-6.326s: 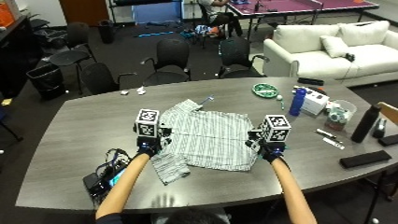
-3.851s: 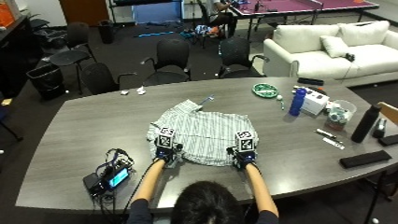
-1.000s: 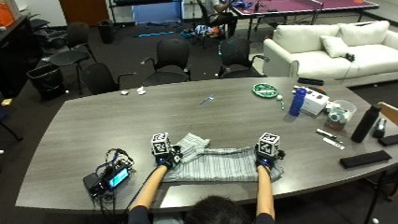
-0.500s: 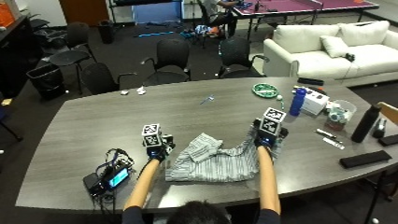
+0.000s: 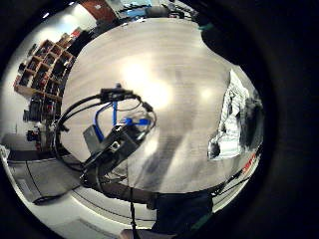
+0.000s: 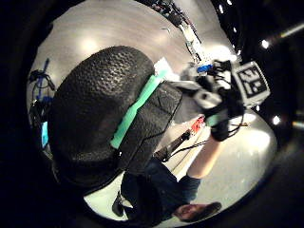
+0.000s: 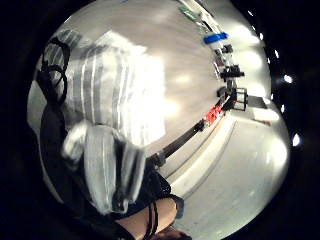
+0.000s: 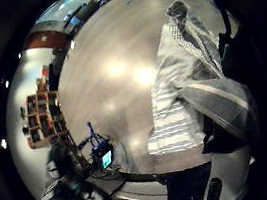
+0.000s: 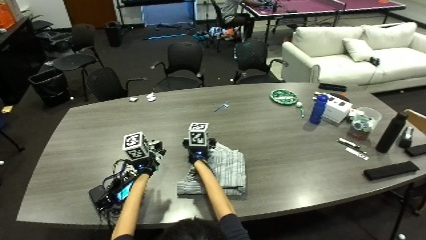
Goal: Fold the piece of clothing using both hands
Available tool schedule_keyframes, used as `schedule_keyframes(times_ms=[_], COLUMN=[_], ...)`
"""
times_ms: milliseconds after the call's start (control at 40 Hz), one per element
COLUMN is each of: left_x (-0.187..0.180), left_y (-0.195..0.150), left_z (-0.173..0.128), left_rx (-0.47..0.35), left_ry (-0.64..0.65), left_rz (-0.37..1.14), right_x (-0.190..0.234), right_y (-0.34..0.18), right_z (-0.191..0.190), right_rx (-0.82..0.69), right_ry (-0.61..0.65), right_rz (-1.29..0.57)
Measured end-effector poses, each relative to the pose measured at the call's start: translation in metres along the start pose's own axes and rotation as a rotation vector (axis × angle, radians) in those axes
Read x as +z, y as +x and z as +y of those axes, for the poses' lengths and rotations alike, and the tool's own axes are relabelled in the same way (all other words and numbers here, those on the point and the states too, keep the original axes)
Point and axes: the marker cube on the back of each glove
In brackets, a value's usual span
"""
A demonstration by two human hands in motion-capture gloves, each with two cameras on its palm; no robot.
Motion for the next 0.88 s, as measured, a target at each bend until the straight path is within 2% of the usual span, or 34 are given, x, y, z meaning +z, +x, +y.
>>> schedule_keyframes(times_ms=[75, 200, 275, 325, 450, 550, 675, 875], left_x=[0.011, -0.009, -0.009, -0.011, -0.017, -0.021, -0.032, -0.031], left_y=[-0.023, -0.042, -0.057, -0.064, -0.074, -0.076, -0.068, -0.055], left_z=[-0.007, 0.02, 0.021, 0.022, 0.024, 0.022, 0.024, 0.015], left_rx=[-0.029, -0.072, -0.102, -0.119, -0.157, -0.178, -0.185, -0.175], left_ry=[0.007, 0.009, 0.002, -0.001, 0.0, -0.001, 0.012, -0.026], left_rz=[-0.002, 0.001, 0.007, 0.009, 0.005, -0.014, -0.042, -0.092], right_x=[0.021, 0.034, 0.021, 0.011, -0.019, -0.043, -0.058, -0.036], right_y=[-0.043, -0.084, -0.093, -0.093, -0.076, -0.048, -0.009, 0.037], right_z=[0.013, 0.033, 0.041, 0.037, 0.011, 0.017, 0.021, -0.017], right_rx=[-0.099, -0.192, -0.23, -0.228, -0.22, -0.225, -0.193, -0.102], right_ry=[-0.06, -0.174, -0.171, -0.126, 0.076, 0.136, 0.176, 0.104], right_rz=[0.009, 0.008, -0.033, -0.051, -0.075, -0.116, -0.146, -0.084])
